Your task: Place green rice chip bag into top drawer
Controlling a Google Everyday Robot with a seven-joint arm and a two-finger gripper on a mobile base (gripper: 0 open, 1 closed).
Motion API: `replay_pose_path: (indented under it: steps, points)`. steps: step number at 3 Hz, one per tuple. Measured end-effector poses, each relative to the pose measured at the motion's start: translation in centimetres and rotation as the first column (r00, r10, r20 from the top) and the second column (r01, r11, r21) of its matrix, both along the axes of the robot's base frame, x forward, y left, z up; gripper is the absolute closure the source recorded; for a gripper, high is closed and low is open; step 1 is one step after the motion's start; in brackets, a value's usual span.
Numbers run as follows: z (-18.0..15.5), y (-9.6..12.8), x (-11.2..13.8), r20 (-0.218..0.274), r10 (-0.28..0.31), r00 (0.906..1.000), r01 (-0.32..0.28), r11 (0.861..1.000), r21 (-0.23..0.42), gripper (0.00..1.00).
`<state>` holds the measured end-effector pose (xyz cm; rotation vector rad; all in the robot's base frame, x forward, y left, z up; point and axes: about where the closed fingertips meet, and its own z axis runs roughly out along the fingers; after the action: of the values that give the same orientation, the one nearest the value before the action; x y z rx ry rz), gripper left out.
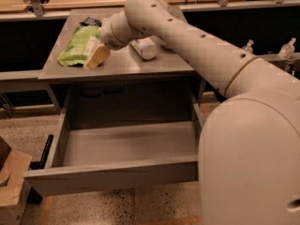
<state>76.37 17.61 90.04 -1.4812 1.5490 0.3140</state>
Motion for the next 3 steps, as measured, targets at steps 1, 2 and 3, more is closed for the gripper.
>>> replay_pose_path:
  steps: [1, 2, 3]
  points:
    - [-1.1, 1.3, 1.9, -0.008, -0.027, 0.9996, 0.028, 0.999, 0.027, 0.0]
    - [-3.7, 2.5, 4.2, -0.049, -0.05, 0.9975, 0.053, 0.997, 0.064, 0.0]
    - [-5.9, 3.6, 6.1, -0.096, -0.061, 0.9935, 0.07, 0.993, 0.092, 0.0]
